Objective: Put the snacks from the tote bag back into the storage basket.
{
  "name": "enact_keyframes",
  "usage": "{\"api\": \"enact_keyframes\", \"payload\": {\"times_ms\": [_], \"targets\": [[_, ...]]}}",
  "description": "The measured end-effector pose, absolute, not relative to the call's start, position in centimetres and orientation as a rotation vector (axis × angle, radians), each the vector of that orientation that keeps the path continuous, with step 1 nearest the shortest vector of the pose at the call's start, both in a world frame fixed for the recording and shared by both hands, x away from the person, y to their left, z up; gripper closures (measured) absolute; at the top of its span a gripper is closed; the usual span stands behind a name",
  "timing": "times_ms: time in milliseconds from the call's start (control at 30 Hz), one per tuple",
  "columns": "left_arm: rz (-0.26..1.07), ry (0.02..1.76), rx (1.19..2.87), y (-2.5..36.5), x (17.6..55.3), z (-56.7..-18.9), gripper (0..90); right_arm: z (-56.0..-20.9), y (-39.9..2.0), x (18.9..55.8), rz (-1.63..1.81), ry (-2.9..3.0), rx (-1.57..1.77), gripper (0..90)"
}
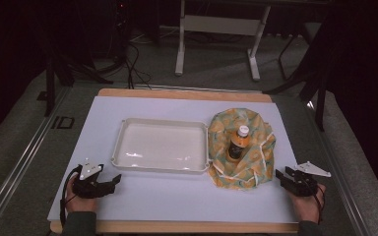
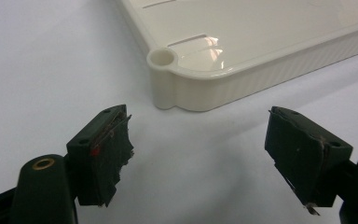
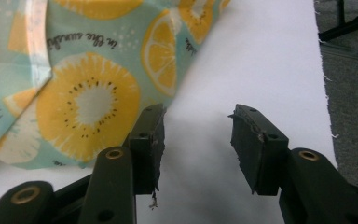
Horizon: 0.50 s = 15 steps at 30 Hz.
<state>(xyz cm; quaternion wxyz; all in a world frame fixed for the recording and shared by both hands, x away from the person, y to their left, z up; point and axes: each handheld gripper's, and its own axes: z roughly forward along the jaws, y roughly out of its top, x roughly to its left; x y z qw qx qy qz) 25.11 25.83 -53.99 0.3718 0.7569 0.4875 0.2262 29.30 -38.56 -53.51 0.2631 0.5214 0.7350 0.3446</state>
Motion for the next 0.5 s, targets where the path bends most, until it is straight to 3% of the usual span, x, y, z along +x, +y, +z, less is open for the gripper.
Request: {"api": "enact_keyframes", "payload": {"times_ms": [500], "targets": [[0.594,1.192,1.97,25.49,24.86,-54.05,22.5,-53.28,-38.38,29.24,0.946,2.026,1.367,55.0]]}}
